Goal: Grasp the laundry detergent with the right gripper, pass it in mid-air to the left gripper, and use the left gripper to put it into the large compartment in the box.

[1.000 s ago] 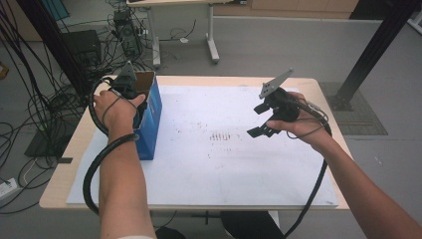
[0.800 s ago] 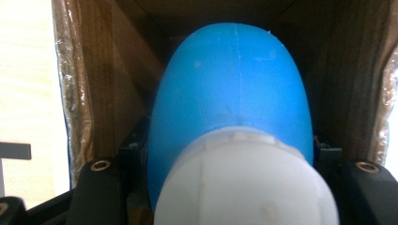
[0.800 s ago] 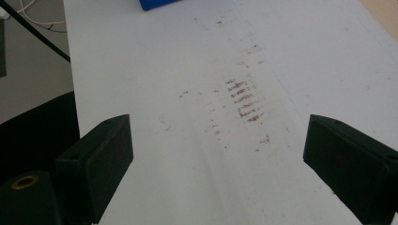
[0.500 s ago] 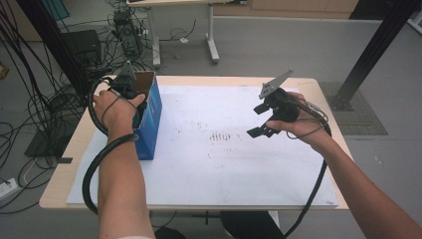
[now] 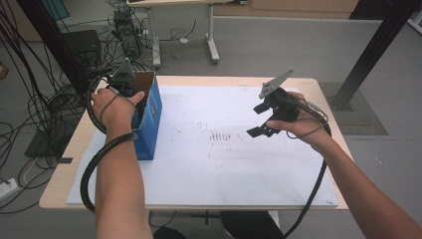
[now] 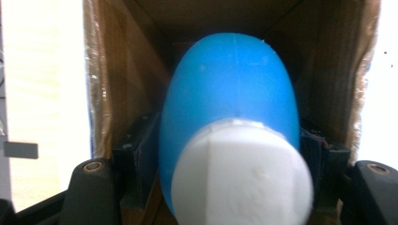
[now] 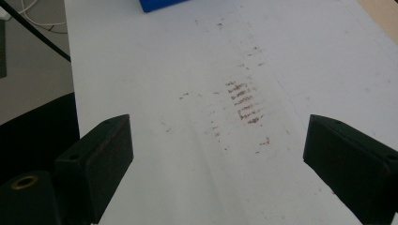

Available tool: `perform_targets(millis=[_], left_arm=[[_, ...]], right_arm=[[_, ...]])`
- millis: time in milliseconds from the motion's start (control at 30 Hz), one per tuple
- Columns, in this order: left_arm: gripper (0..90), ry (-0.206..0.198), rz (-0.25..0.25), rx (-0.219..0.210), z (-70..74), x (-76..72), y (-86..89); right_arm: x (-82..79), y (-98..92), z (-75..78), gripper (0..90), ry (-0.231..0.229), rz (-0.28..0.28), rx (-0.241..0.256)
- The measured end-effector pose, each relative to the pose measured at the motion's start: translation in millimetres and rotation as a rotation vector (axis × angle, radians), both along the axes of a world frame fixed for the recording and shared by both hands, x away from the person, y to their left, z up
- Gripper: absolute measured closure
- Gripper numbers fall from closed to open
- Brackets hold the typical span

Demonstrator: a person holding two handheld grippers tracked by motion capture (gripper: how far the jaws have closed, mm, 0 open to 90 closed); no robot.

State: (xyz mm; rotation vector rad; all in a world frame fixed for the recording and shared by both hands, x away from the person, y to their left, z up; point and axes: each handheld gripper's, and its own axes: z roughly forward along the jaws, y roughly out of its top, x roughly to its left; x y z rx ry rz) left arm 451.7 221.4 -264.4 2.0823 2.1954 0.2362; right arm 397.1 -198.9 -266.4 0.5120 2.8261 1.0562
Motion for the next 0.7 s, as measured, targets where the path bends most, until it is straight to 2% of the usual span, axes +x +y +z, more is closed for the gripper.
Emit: perform_targets(millis=[233,433,533,700], left_arm=[[30.4,-0.010,-0.003,-0.001,13.6,-3.7,-0.7],[28.9,-0.039,-0.003,0.004,29.1,-12.3,1.1],[28.4,-0.040,-0.008,0.009,38.3,-17.7,3.5],[25.4,-0.060,-0.051,0.009,53.2,-26.8,-0.1]], right_arm=[[-0.6,1.7,0.7,8.7,0.000,0.003,0.001],[1.9,1.4,3.5,8.7,-0.006,0.001,-0.002],[3.8,0.8,5.4,8.7,-0.007,-0.003,-0.002],[7.0,1.5,6.5,8.7,-0.002,-0.005,-0.008]])
